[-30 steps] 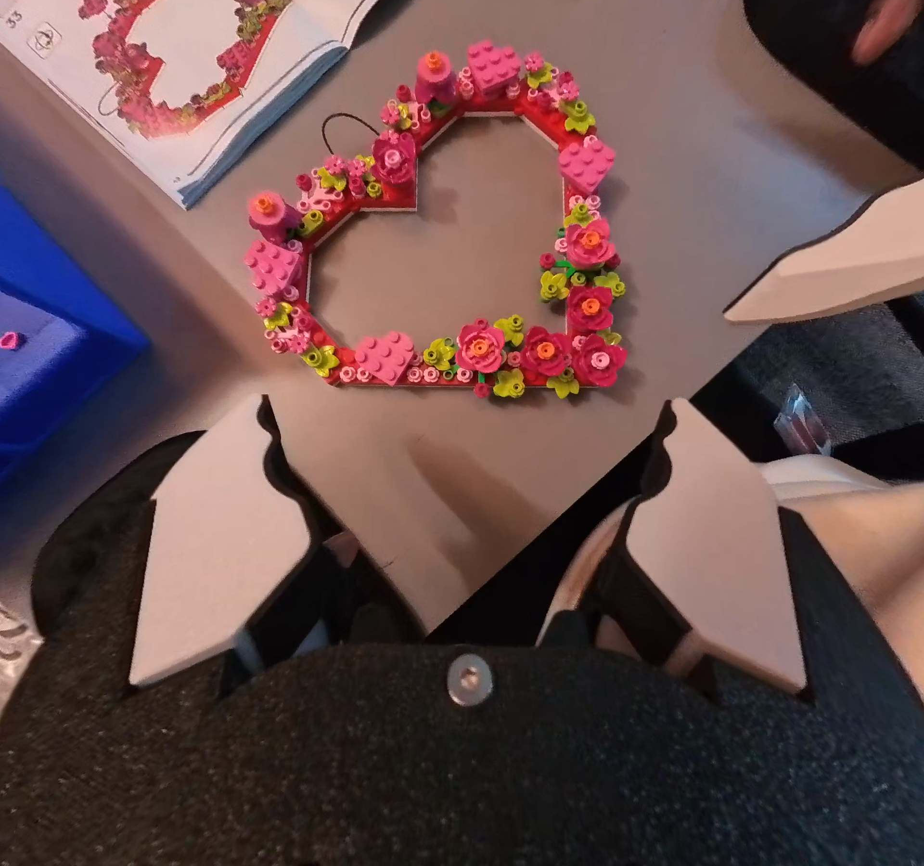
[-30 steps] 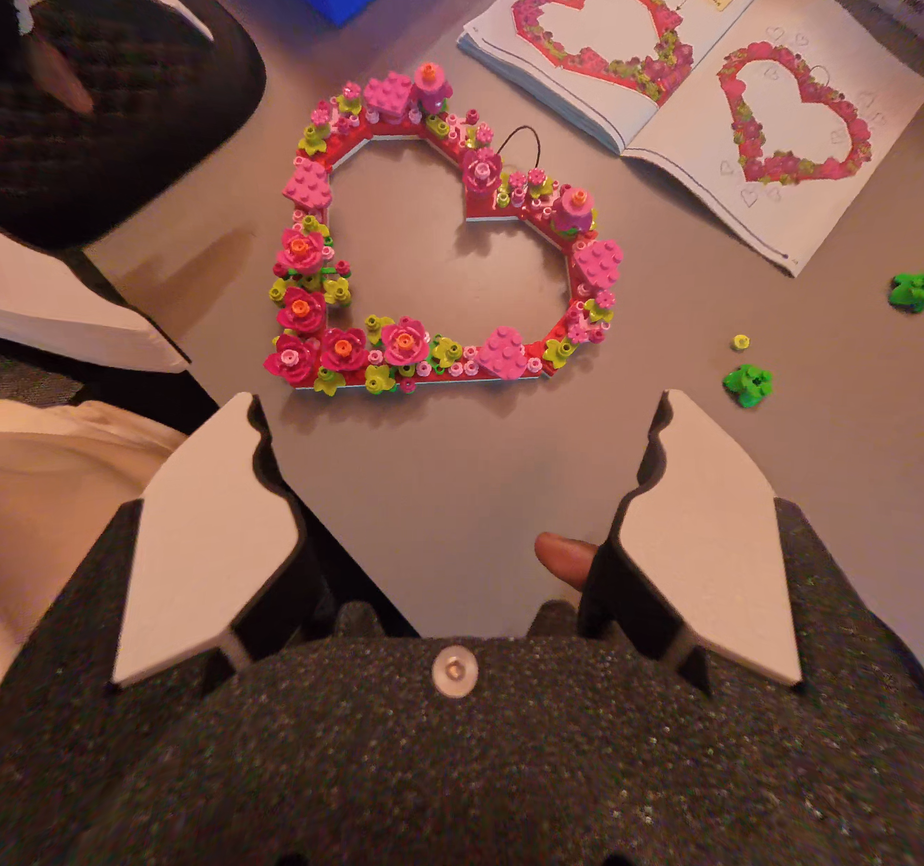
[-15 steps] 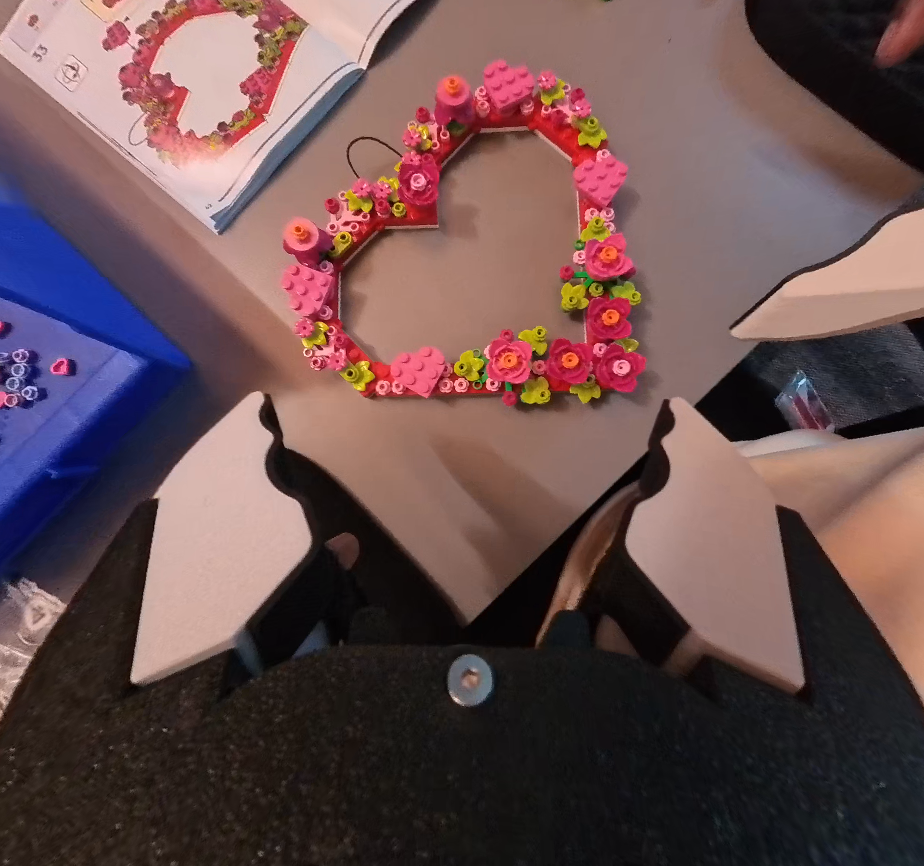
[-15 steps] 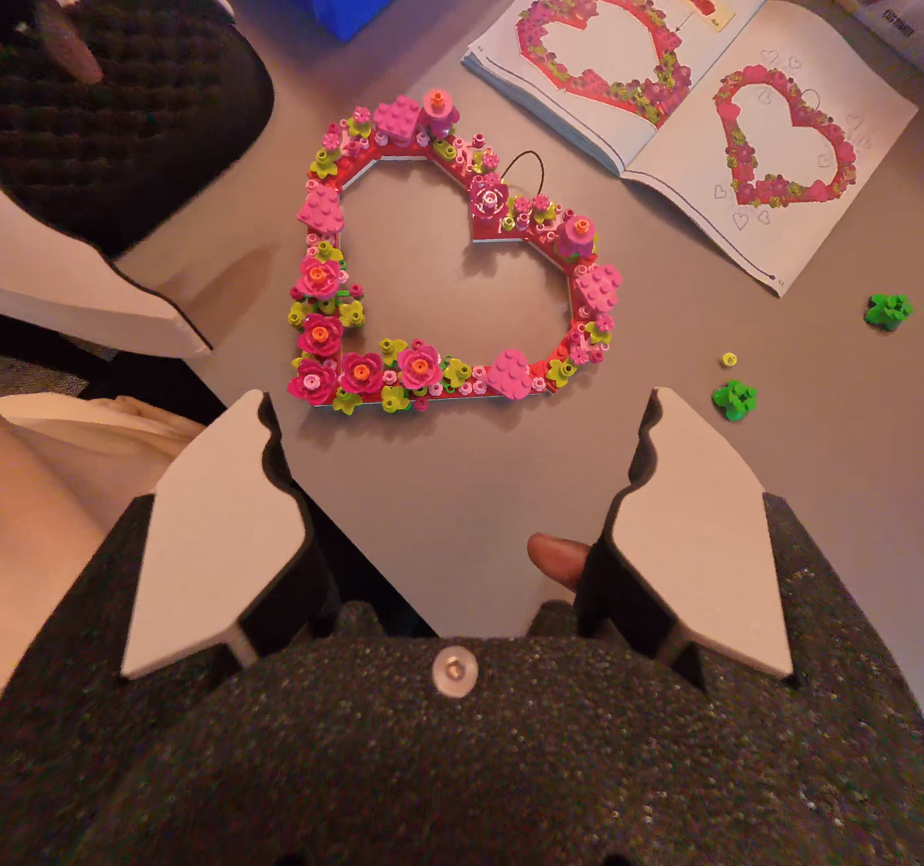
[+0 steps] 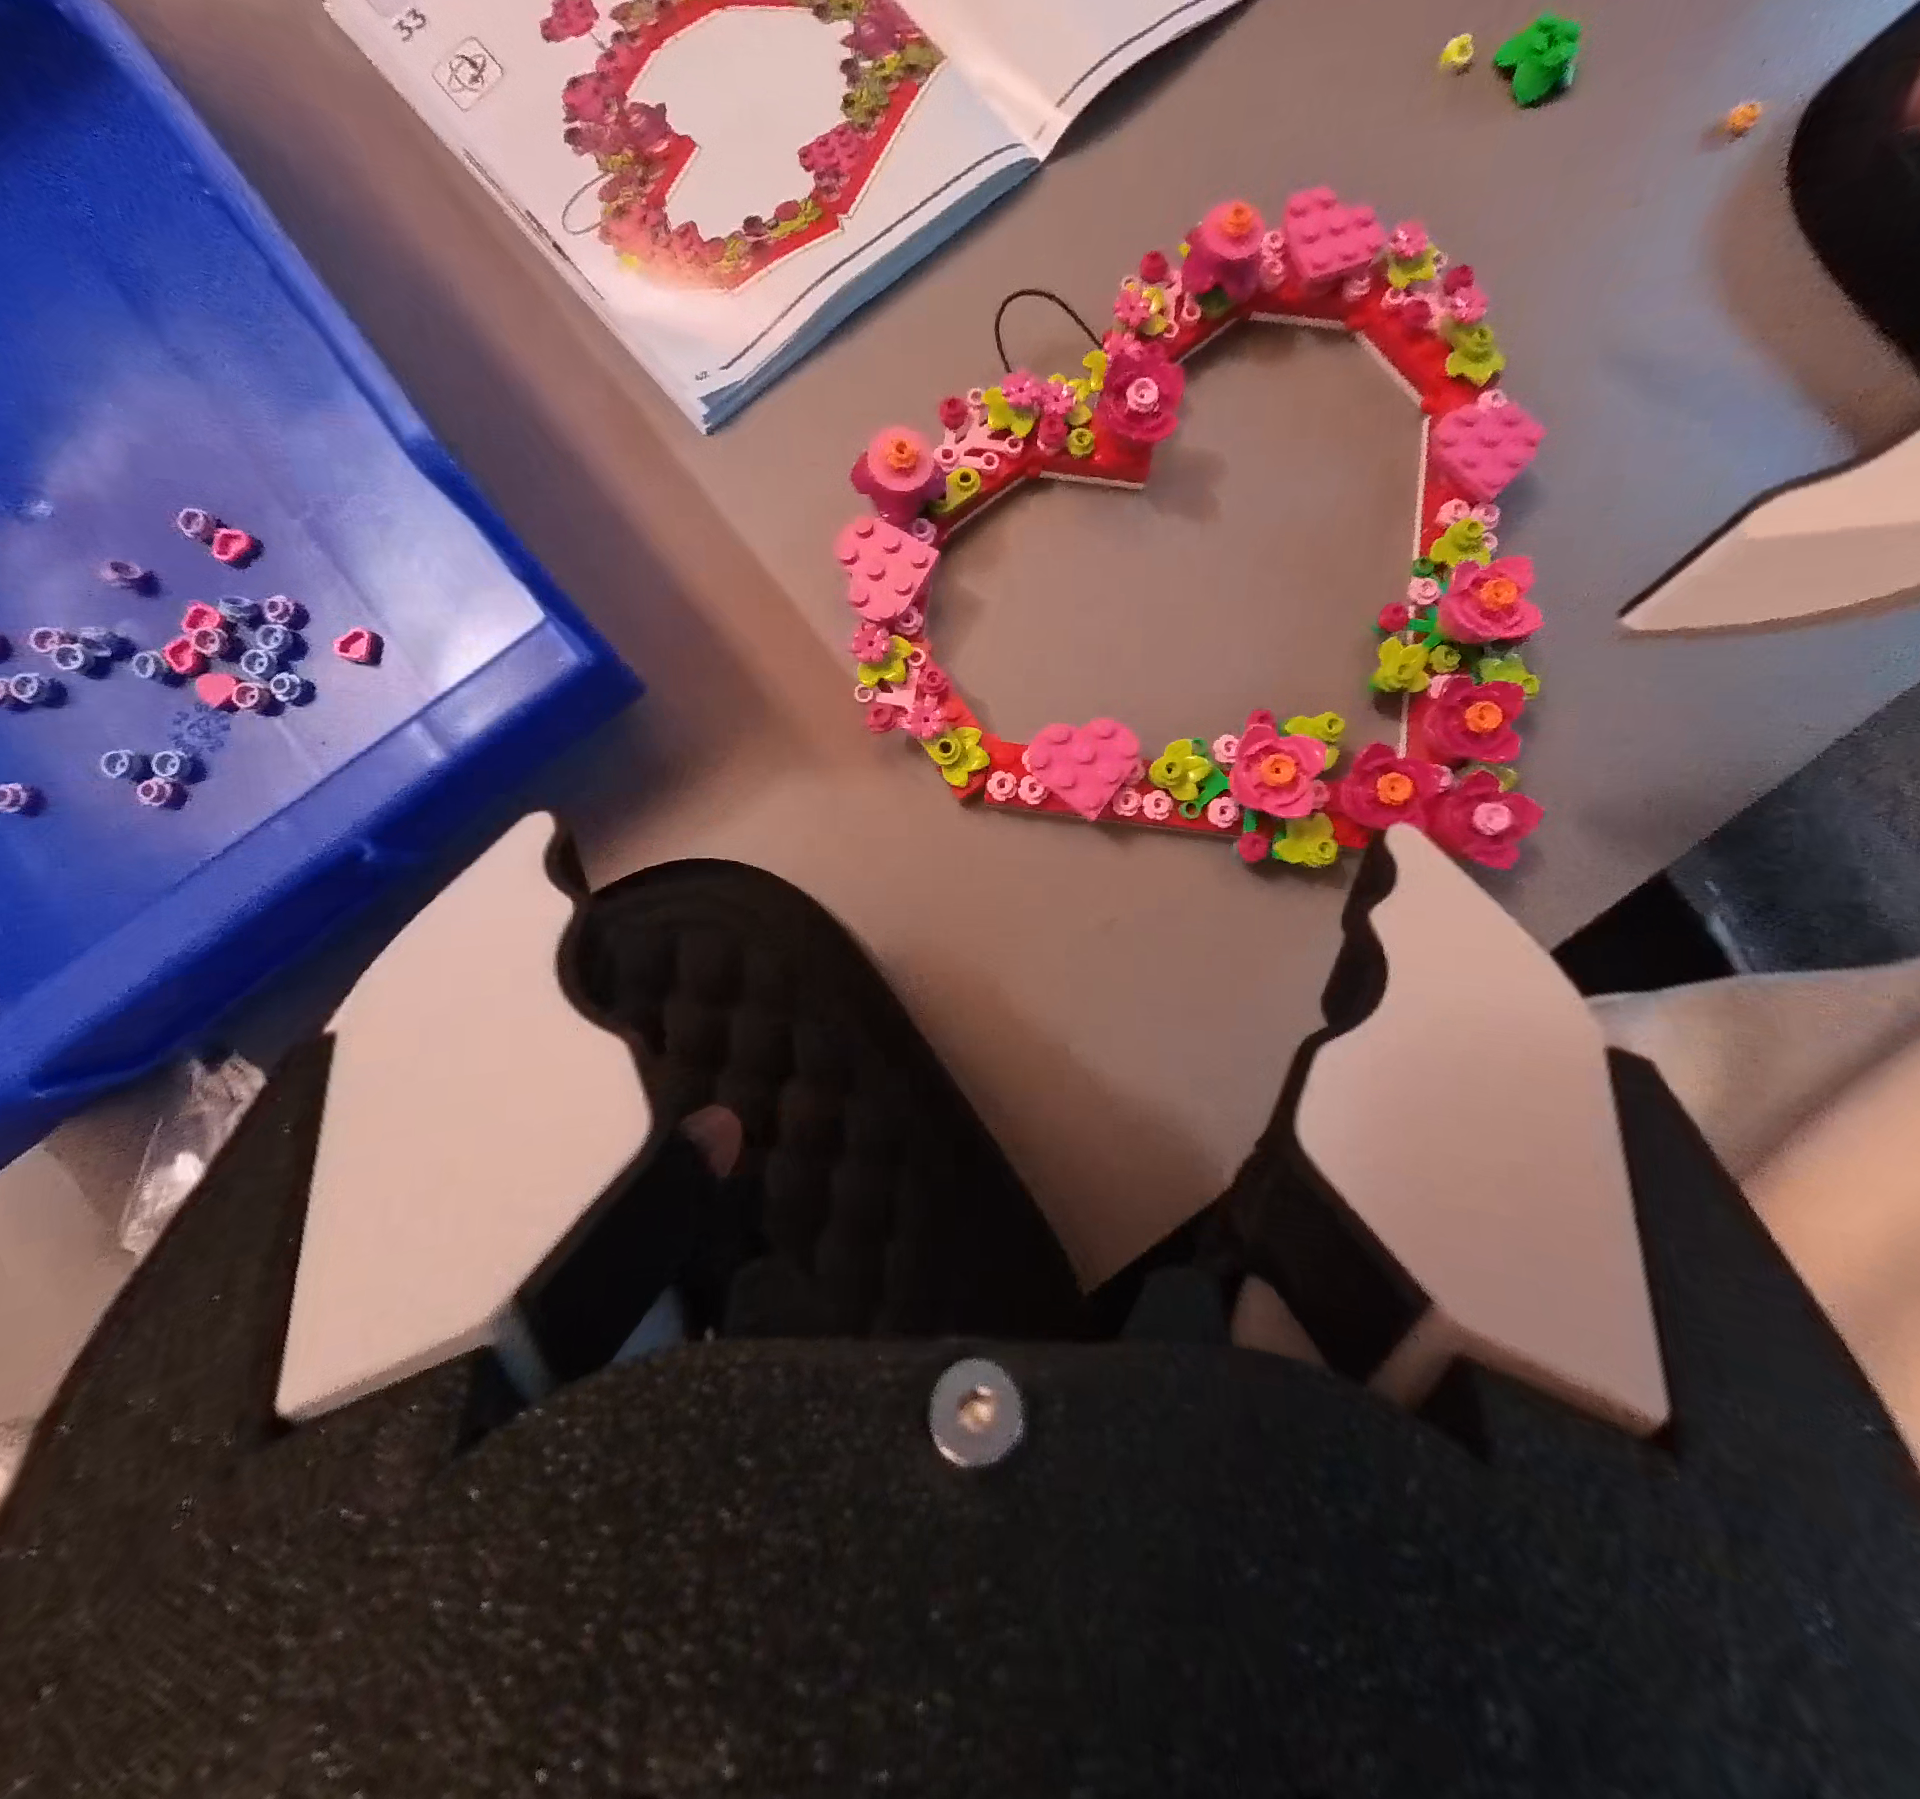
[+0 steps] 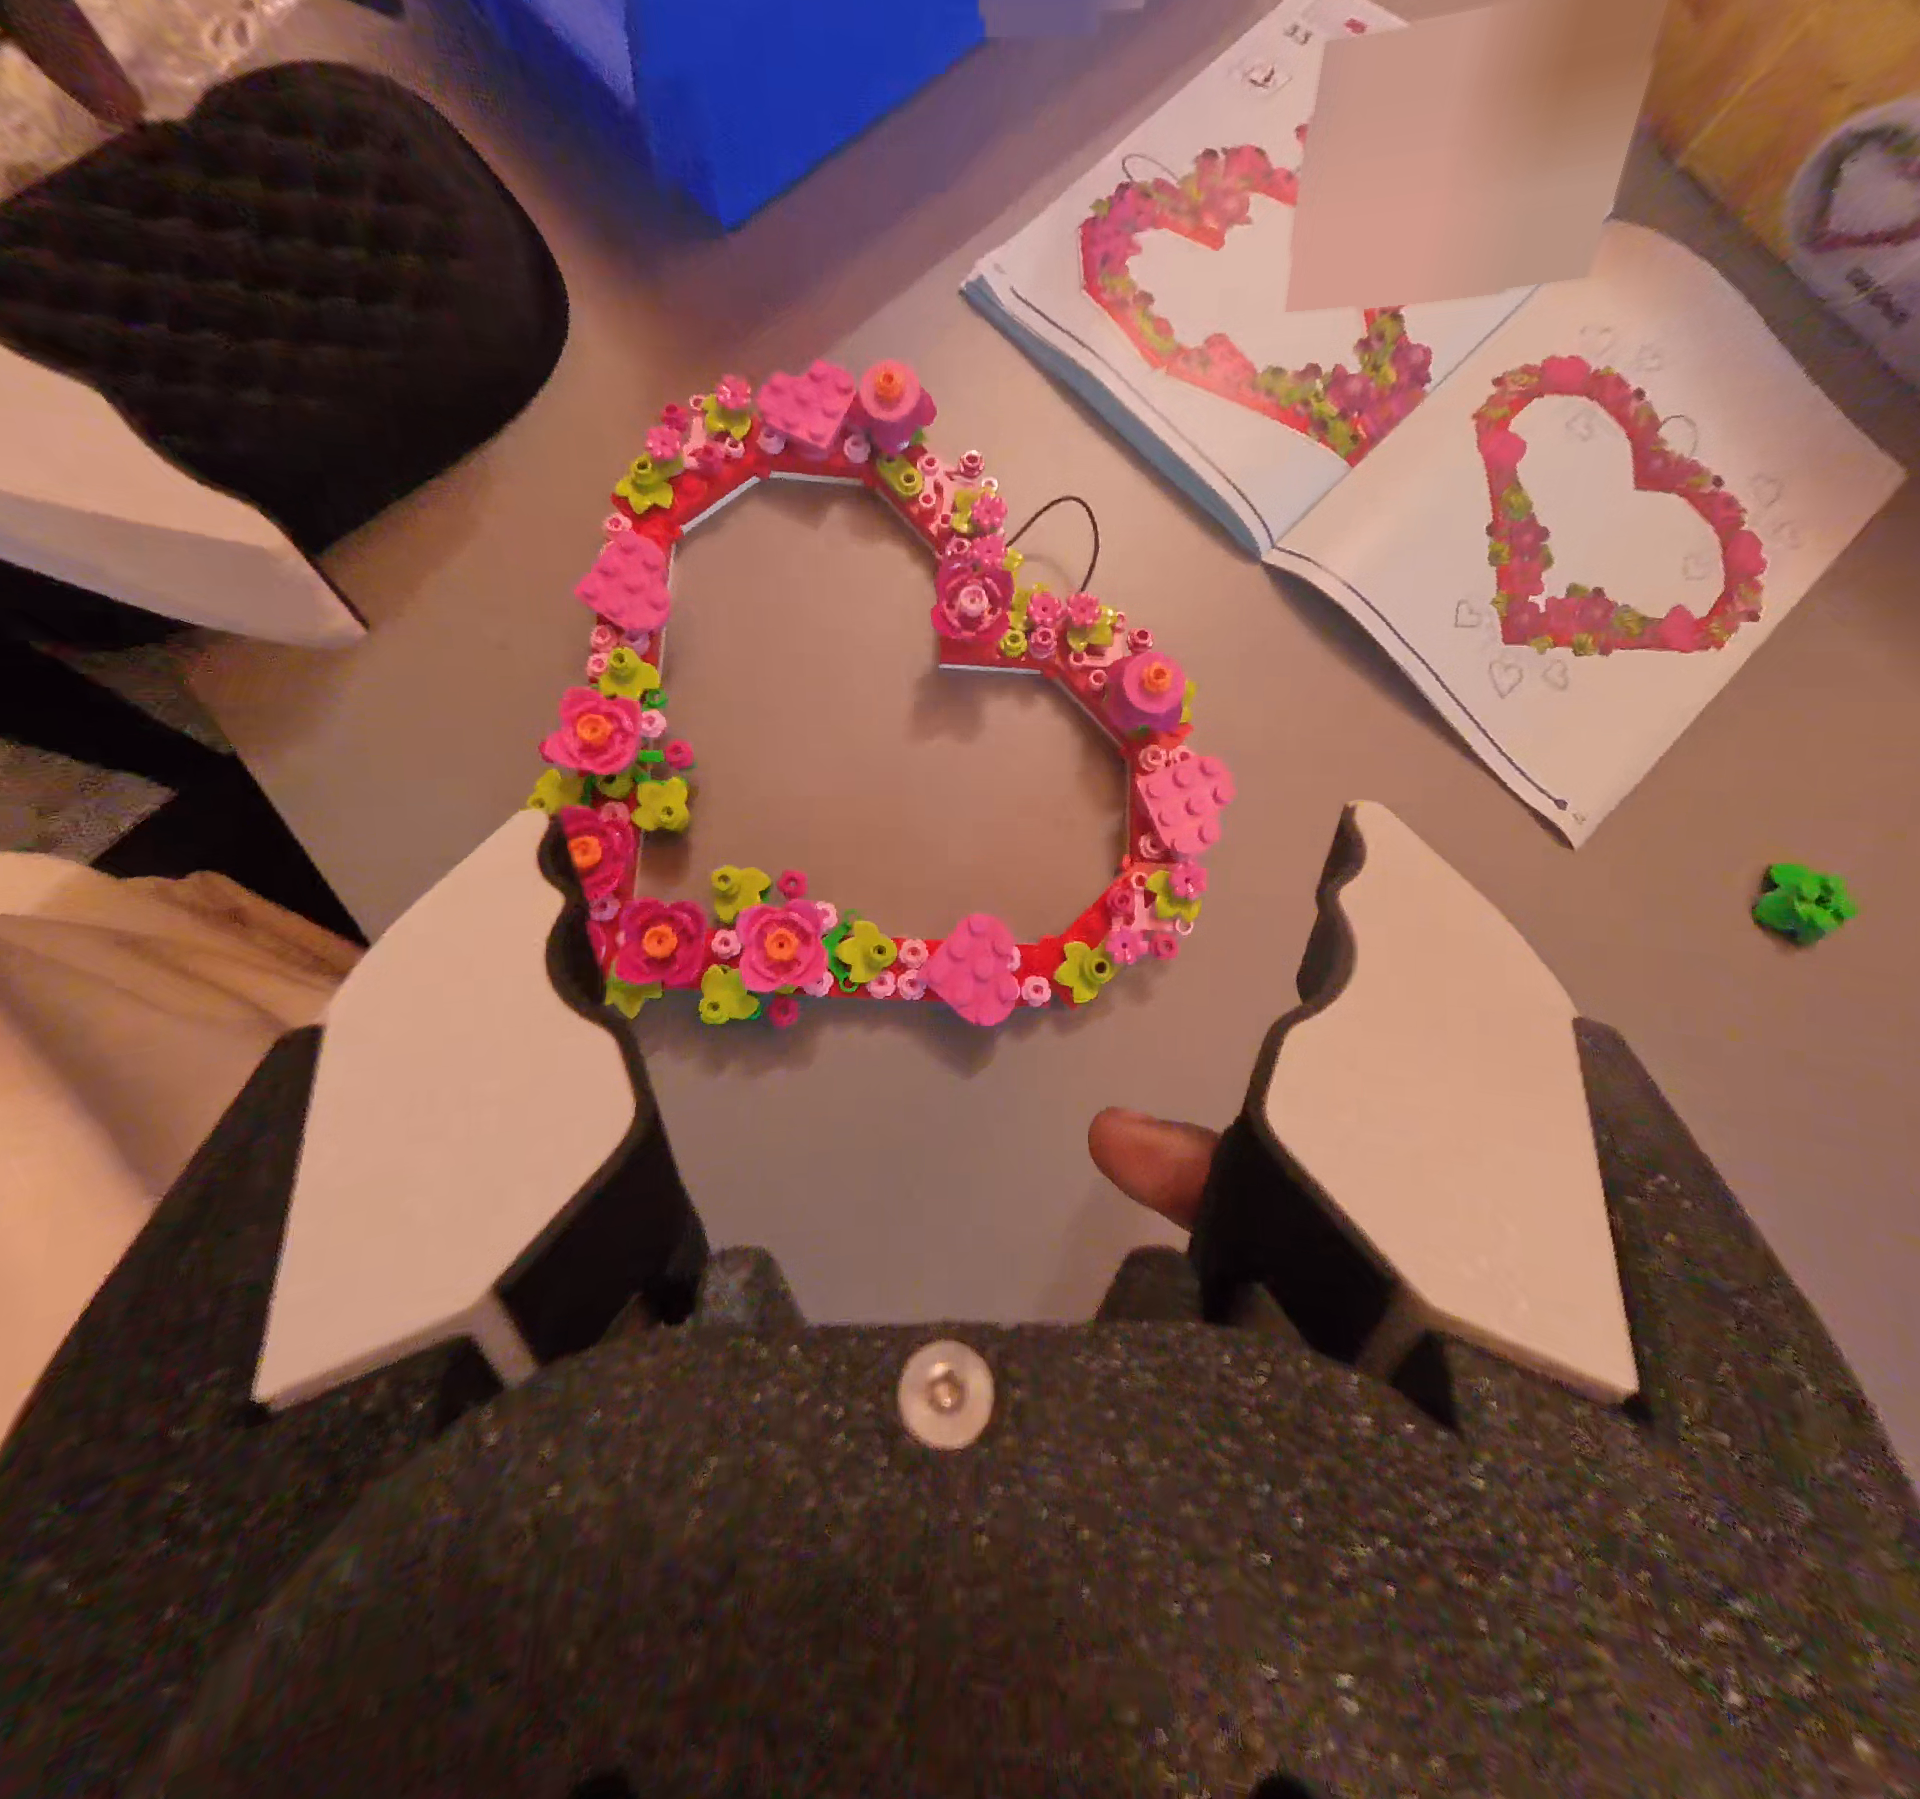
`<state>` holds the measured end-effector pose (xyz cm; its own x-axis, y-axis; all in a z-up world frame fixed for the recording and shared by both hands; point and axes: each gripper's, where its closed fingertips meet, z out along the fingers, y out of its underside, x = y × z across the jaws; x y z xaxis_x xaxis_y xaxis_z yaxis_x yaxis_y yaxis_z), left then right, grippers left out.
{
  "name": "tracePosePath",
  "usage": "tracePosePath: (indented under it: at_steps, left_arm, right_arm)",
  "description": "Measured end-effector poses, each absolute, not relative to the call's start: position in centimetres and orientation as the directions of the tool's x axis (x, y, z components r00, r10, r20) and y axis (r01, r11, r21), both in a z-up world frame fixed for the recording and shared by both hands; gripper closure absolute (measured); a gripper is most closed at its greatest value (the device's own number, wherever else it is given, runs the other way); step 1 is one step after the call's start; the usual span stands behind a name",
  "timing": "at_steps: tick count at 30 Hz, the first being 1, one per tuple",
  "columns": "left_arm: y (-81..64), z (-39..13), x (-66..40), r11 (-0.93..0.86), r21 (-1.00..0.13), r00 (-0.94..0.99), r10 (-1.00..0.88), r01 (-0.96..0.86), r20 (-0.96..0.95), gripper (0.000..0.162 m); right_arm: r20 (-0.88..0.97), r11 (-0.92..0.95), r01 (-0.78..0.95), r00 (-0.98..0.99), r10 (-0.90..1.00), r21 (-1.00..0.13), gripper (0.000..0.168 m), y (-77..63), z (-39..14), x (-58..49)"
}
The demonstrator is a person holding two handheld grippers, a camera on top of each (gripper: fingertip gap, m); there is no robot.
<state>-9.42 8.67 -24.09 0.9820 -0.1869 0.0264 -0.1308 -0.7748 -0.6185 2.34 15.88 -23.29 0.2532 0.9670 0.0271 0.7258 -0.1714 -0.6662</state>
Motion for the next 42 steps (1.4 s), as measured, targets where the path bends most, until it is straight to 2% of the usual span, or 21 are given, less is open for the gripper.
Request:
tracePosePath:
  at_steps: [1, 6, 12, 15, 18, 22, 23, 25, 26, 27, 28, 29, 33, 34, 35, 36, 37, 38, 39, 41, 42]
  left_arm:
    - [8.7, -23.7, -9.2, -0.773, -0.625, 0.981, -0.187, -0.111, 0.057, 0.028]
    - [8.6, -24.2, -8.0, -0.777, -0.623, 0.970, -0.209, -0.090, 0.121, 0.028]
    - [6.5, -26.6, -4.8, -0.759, -0.632, 0.944, -0.304, -0.158, 0.129, 0.027]
    - [5.7, -26.3, -3.7, -0.741, -0.653, 0.926, -0.339, -0.155, 0.165, 0.027]
    - [5.2, -25.9, -4.3, -0.715, -0.677, 0.932, -0.342, -0.176, 0.120, 0.028]
    - [4.7, -24.6, -4.7, -0.666, -0.730, 0.938, -0.331, -0.155, 0.102, 0.034]
    - [4.5, -24.3, -4.7, -0.650, -0.747, 0.937, -0.331, -0.144, 0.108, 0.040]
    - [4.2, -23.8, -4.2, -0.609, -0.787, 0.920, -0.356, -0.095, 0.165, 0.060]
    - [4.0, -23.6, -3.5, -0.594, -0.801, 0.895, -0.393, -0.074, 0.210, 0.083]
    - [3.9, -23.4, -3.0, -0.579, -0.813, 0.866, -0.435, -0.059, 0.246, 0.120]
    - [4.0, -23.1, -2.8, -0.556, -0.830, 0.844, -0.467, -0.048, 0.265, 0.160]
    - [4.5, -23.0, -3.2, -0.540, -0.841, 0.845, -0.464, -0.033, 0.265, 0.162]
    - [5.9, -23.5, -6.1, -0.584, -0.804, 0.884, -0.426, -0.106, 0.192, 0.162]
    - [5.9, -22.9, -7.2, -0.581, -0.807, 0.895, -0.409, -0.105, 0.178, 0.157]
    - [5.9, -22.1, -8.6, -0.577, -0.813, 0.915, -0.368, -0.083, 0.168, 0.134]
    - [5.7, -21.5, -10.4, -0.581, -0.812, 0.942, -0.299, -0.053, 0.153, 0.089]
    - [5.2, -21.2, -12.5, -0.588, -0.808, 0.969, -0.219, -0.035, 0.118, 0.104]
    - [4.5, -20.9, -14.6, -0.580, -0.813, 0.986, -0.158, -0.044, 0.059, 0.119]
    - [3.7, -20.4, -16.6, -0.552, -0.831, 0.994, -0.105, -0.064, -0.007, 0.133]
    - [1.5, -18.4, -18.8, -0.451, -0.890, 0.997, -0.066, -0.065, -0.039, 0.162]
    - [0.5, -17.3, -19.4, -0.396, -0.918, 0.999, -0.050, -0.012, 0.008, 0.162]
  right_arm:
    - [0.026, -0.172, 0.743, 0.247, 0.969, -0.647, 0.036, 15.8, -23.2, 2.6]
    - [-0.072, -0.296, 0.683, 0.336, 0.939, -0.668, 0.038, 14.9, -23.2, 4.4]
    - [-0.061, -0.339, 0.637, 0.416, 0.907, -0.692, 0.036, 12.2, -26.0, 5.9]
    - [-0.047, -0.342, 0.622, 0.440, 0.897, -0.705, 0.034, 10.7, -25.8, 6.3]
    - [-0.016, -0.332, 0.600, 0.468, 0.883, -0.728, 0.032, 10.1, -24.9, 6.9]
    - [-0.010, -0.297, 0.563, 0.456, 0.890, -0.772, 0.045, 9.5, -23.5, 6.6]
    - [-0.016, -0.278, 0.548, 0.434, 0.901, -0.789, 0.051, 9.2, -23.1, 6.3]
    - [-0.035, -0.213, 0.481, 0.353, 0.935, -0.850, 0.080, 8.7, -22.1, 5.2]
    - [-0.048, -0.176, 0.422, 0.297, 0.954, -0.889, 0.098, 8.4, -21.4, 4.3]
    - [-0.063, -0.150, 0.354, 0.246, 0.967, -0.923, 0.120, 8.2, -20.6, 3.5]
    - [-0.084, -0.147, 0.302, 0.213, 0.973, -0.942, 0.152, 8.4, -20.1, 2.9]
    - [-0.111, -0.163, 0.285, 0.190, 0.976, -0.944, 0.168, 8.7, -20.1, 2.4]
    - [-0.120, -0.165, 0.415, 0.134, 0.984, -0.895, 0.168, 10.8, -21.9, 1.6]
    - [-0.106, -0.150, 0.429, 0.125, 0.986, -0.891, 0.161, 11.2, -21.8, 1.4]
    - [-0.109, -0.157, 0.432, 0.133, 0.985, -0.888, 0.126, 11.7, -21.7, 1.2]
    - [-0.123, -0.174, 0.438, 0.143, 0.982, -0.882, 0.090, 12.1, -21.6, 0.9]
    - [-0.135, -0.185, 0.451, 0.141, 0.981, -0.873, 0.075, 12.4, -21.7, 0.7]
    - [-0.134, -0.181, 0.461, 0.133, 0.982, -0.869, 0.070, 12.6, -21.8, 0.4]
    - [-0.117, -0.161, 0.460, 0.123, 0.985, -0.873, 0.075, 12.7, -21.8, 0.2]
    - [-0.050, -0.072, 0.404, 0.065, 0.997, -0.912, 0.168, 12.4, -20.9, -0.2]
    - [-0.035, -0.054, 0.347, 0.060, 0.998, -0.936, 0.168, 12.3, -20.2, -0.5]
